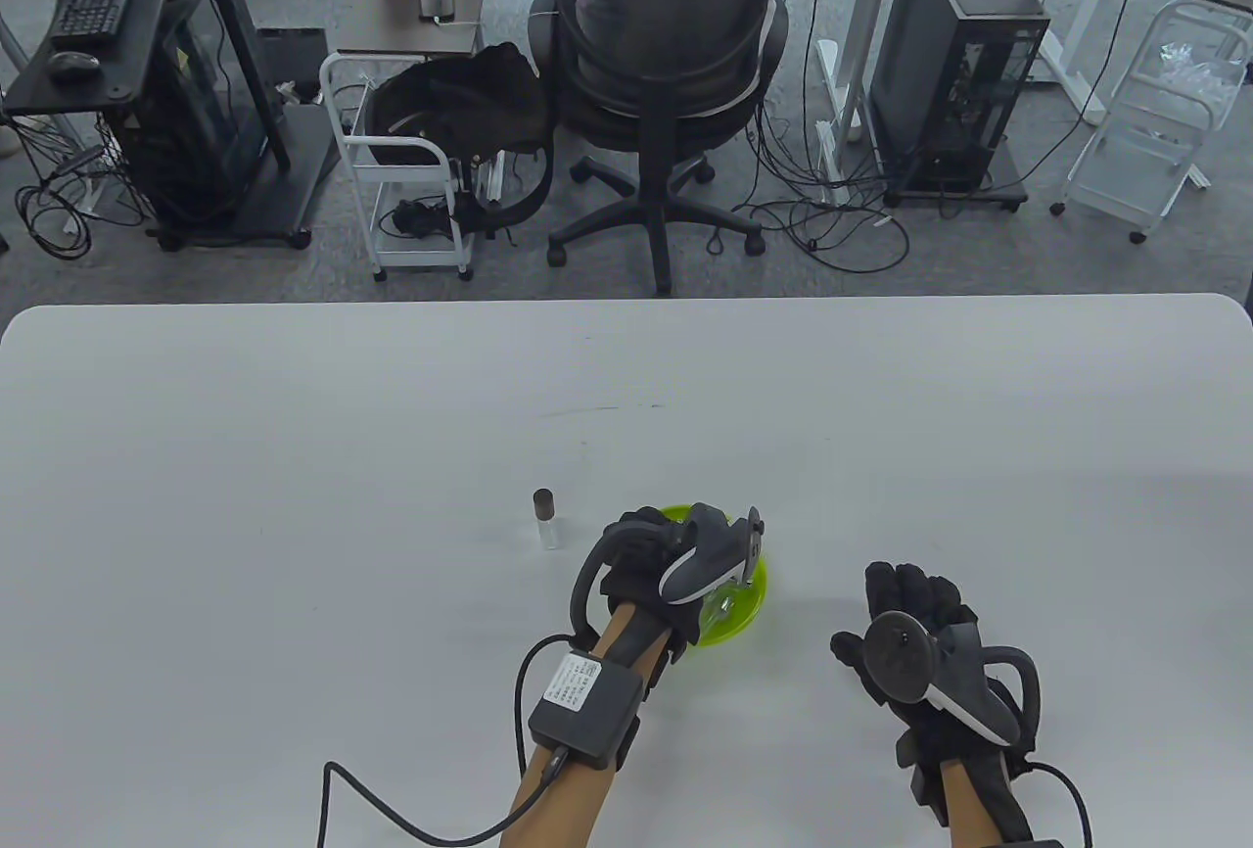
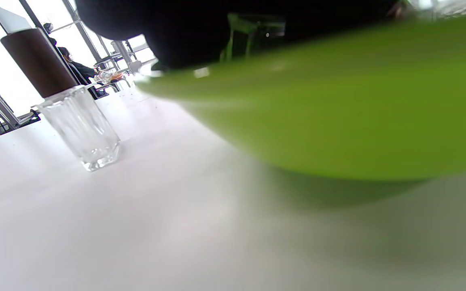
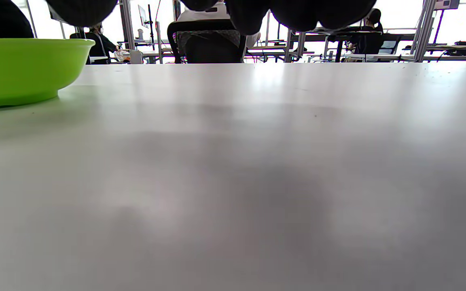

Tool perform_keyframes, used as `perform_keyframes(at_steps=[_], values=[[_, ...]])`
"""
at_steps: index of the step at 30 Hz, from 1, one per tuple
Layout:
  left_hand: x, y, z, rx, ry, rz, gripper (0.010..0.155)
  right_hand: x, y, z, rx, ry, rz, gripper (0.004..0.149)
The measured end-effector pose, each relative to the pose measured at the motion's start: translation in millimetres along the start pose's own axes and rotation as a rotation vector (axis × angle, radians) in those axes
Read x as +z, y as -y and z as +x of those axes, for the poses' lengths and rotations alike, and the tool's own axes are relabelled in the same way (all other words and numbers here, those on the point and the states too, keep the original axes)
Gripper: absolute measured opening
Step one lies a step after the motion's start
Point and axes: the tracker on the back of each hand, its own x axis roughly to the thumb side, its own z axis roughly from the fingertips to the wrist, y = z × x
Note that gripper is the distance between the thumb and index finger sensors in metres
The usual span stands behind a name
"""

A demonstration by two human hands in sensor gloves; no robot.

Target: Assemble perfume bottles from components

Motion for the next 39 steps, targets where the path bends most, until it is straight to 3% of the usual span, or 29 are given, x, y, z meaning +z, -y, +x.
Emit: perform_keyframes(at_steps=[12, 23, 27, 39], values=[[19.6, -1.6, -5.3, -0.065, 0.002, 0.067, 0.055, 0.0, 0.1, 0.7, -0.005, 0.002, -0.008, 0.084], [40.3, -12.2, -45.2, 0.194, 0.052, 0.228, 0.056, 0.5, -0.8, 3.6, 0.010, 0.005, 0.000, 0.084], [50.4, -6.5, -68.4, 0.343, 0.079, 0.400, 0.056, 0.9, -0.5, 4.7, 0.017, 0.005, 0.007, 0.084], [80.0, 25.8, -114.4, 0.389, 0.108, 0.562, 0.055, 0.5, -1.0, 9.5, 0.039, 0.009, 0.018, 0.085]])
